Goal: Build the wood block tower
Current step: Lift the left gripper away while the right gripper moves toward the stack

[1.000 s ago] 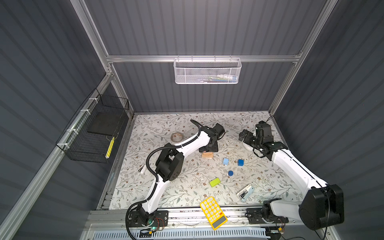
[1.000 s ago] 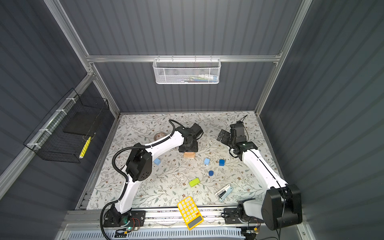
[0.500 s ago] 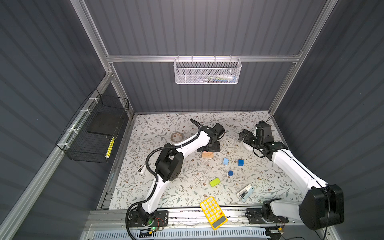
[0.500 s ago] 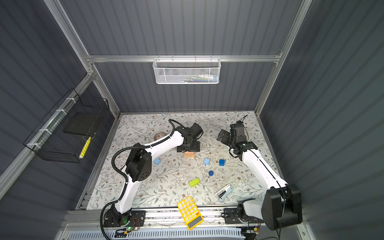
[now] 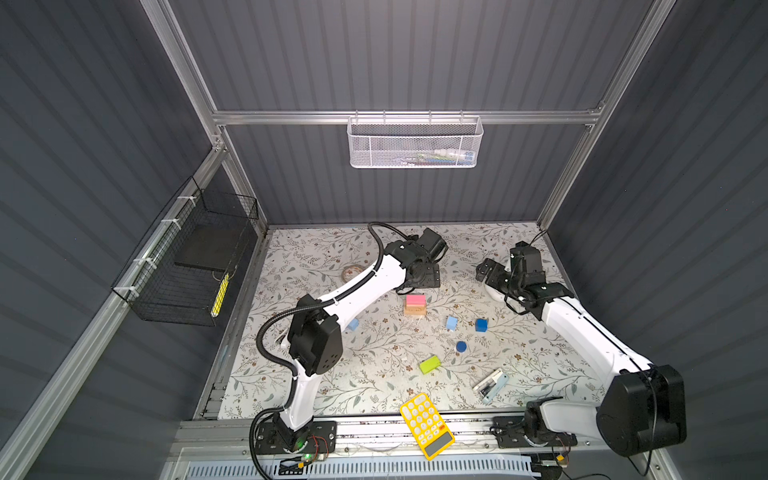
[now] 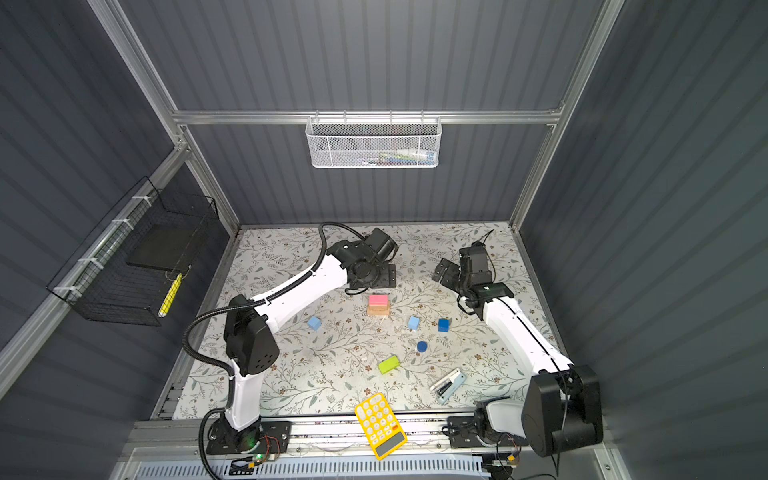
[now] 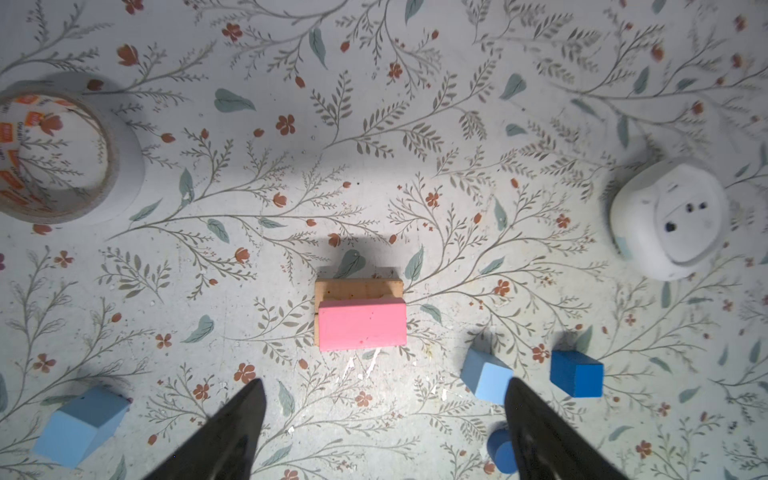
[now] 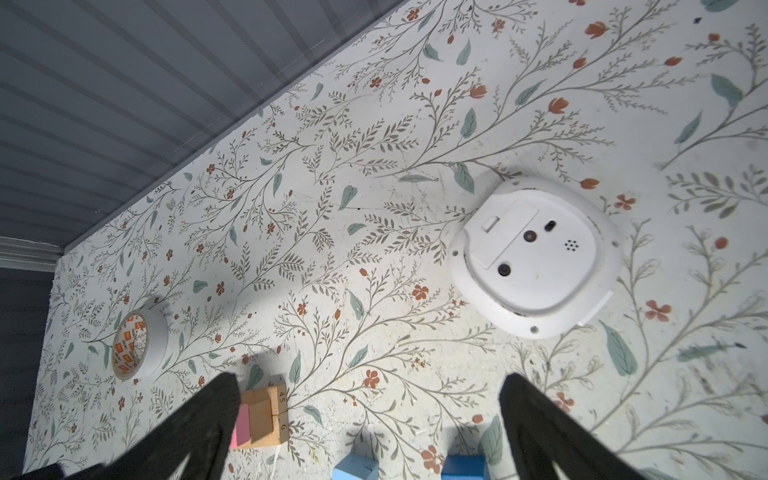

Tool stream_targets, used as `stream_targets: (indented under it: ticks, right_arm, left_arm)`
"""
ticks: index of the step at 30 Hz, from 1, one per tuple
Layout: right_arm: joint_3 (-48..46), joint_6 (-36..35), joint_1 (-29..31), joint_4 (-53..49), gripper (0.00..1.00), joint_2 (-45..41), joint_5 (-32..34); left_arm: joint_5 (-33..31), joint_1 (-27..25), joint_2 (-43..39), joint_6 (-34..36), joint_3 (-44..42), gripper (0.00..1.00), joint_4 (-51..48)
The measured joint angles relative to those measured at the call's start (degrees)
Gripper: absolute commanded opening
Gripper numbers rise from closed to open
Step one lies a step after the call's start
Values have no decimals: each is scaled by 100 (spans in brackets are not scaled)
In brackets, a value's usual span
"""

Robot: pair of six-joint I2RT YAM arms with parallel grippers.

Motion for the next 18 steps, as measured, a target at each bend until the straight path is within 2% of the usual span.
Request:
stream_targets:
  ticks: [3,5,6,7,11,13,16,18]
  right_arm:
    - [46,-7,0,48,89,138,-232]
    - [155,-24,0,103,70,317,-490]
    - [219,-63,2,127,63,407,-614]
    - [315,-59,11,168,52,529,-772]
    - [984,-109,105,160,20,1217,-1392]
    - [1462,-238,229,39,10,1631,-1657]
    - [2426,-527,544,-348,0,2356,-1886]
    - [3029,-739,774,-667,0,2793,-2000]
  left_arm:
    - [-17,26,-439,107,-350,49,260]
    - [52,98,-866,179,-815,39,544]
    - [118,136,-1060,184,-1054,36,695]
    - [208,190,-1281,210,-1370,33,927]
    - [546,466,-1982,223,-2553,33,1668]
    - [621,586,-2164,223,-3003,33,1980]
    - [752,708,-2352,223,-3571,33,2319]
    - [852,817,-2483,221,-3895,33,2520]
